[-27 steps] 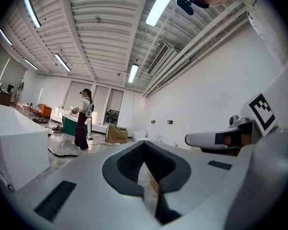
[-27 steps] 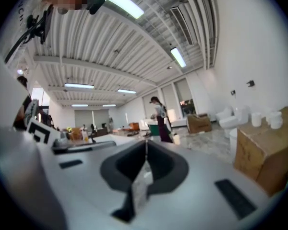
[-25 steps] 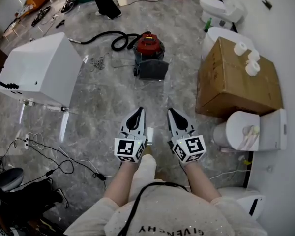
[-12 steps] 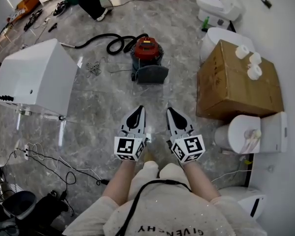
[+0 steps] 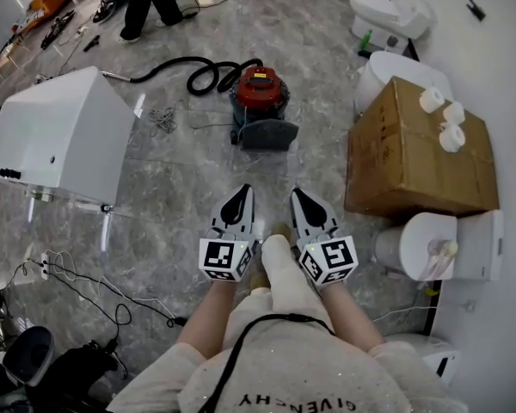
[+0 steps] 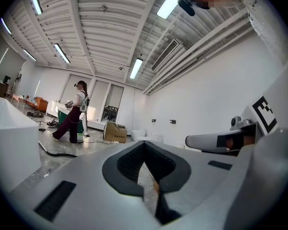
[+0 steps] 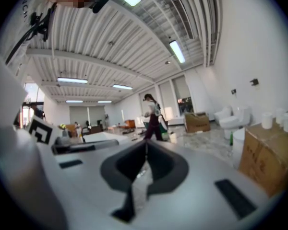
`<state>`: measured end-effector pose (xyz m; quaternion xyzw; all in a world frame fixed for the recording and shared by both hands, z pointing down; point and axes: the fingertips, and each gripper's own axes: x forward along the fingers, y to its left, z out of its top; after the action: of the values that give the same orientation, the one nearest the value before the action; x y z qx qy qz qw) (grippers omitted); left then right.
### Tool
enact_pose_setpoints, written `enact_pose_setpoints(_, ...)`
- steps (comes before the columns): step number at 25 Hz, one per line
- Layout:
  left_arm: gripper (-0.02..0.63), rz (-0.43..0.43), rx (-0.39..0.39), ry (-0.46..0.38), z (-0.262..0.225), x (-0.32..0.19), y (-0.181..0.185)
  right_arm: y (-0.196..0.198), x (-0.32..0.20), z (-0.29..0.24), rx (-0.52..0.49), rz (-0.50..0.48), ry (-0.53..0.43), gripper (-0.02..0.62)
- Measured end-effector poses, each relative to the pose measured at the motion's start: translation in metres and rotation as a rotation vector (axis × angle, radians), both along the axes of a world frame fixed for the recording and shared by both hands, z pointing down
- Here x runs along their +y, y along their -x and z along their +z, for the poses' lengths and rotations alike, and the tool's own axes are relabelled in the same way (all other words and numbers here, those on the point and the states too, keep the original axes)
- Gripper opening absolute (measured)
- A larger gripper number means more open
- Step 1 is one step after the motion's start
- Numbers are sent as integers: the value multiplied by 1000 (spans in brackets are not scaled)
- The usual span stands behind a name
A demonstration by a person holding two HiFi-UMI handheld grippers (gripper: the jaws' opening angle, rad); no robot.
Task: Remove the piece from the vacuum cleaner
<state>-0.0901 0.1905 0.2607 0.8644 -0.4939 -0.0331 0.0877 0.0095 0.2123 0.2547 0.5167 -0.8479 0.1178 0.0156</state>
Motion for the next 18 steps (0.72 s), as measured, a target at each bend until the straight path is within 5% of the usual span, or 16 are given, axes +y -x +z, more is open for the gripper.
enact_pose_setpoints(18,21,-26,-14,35,24,-135,-28,-27,-139,27,28,-45,40,14)
